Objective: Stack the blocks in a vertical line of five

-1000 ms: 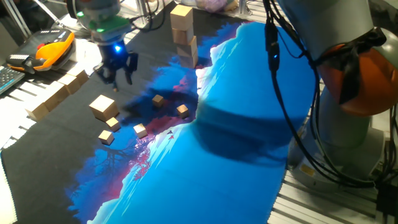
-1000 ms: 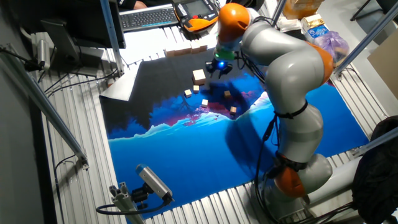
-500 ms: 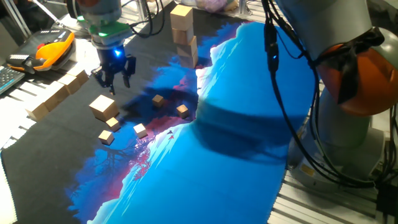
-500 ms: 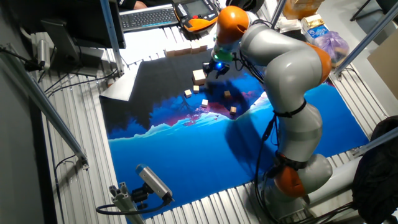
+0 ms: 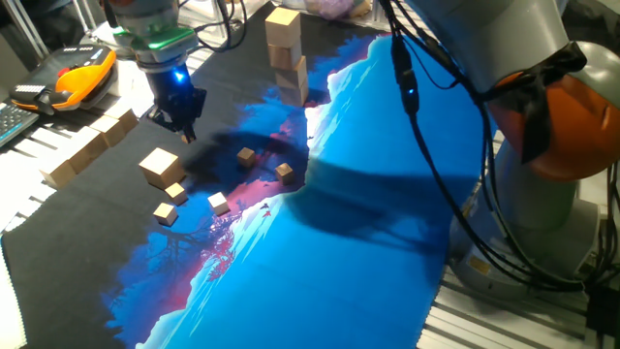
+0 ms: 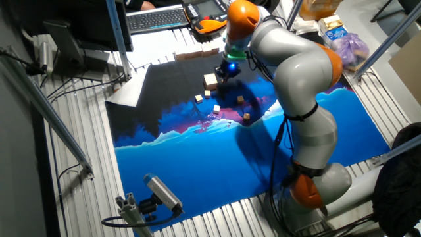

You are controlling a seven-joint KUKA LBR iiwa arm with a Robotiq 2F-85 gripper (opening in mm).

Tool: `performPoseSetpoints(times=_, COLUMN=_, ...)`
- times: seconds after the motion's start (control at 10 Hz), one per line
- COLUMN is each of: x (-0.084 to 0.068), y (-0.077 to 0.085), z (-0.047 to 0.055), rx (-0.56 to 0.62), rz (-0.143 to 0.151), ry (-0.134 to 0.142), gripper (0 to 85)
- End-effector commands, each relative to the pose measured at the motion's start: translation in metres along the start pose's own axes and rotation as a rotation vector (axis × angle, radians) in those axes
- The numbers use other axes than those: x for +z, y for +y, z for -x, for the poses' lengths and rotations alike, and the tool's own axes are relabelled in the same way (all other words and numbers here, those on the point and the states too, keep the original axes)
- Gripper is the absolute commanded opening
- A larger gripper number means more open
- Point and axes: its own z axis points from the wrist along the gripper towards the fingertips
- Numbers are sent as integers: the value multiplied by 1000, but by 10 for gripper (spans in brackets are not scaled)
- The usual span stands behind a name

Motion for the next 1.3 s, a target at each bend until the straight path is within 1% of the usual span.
performPoseSetpoints(times=0.0, x=0, y=0, z=0, rx=-2, rz=6, ry=-4, gripper=0)
performPoseSetpoints(times=0.1, x=0, y=0, z=0, rx=11, rz=23, ry=-31, gripper=0)
performPoseSetpoints(times=0.2, x=-1, y=5, z=1, rx=40, rz=25, ry=-35, gripper=170)
performPoseSetpoints(times=0.3, x=-3, y=15, z=2, rx=80, rz=25, ry=-45, gripper=340)
performPoseSetpoints(times=0.4, x=-5, y=25, z=3, rx=111, rz=20, ry=-60, gripper=510)
performPoseSetpoints(times=0.5, x=-5, y=32, z=6, rx=131, rz=21, ry=-74, gripper=680)
performPoseSetpoints(times=0.6, x=-5, y=36, z=9, rx=138, rz=23, ry=-80, gripper=680)
performPoseSetpoints(times=0.7, x=-4, y=40, z=14, rx=144, rz=27, ry=-93, gripper=850)
performPoseSetpoints(times=0.9, x=1, y=48, z=27, rx=137, rz=45, ry=-107, gripper=850)
performPoseSetpoints(times=1.2, x=12, y=53, z=44, rx=83, rz=44, ry=-113, gripper=850)
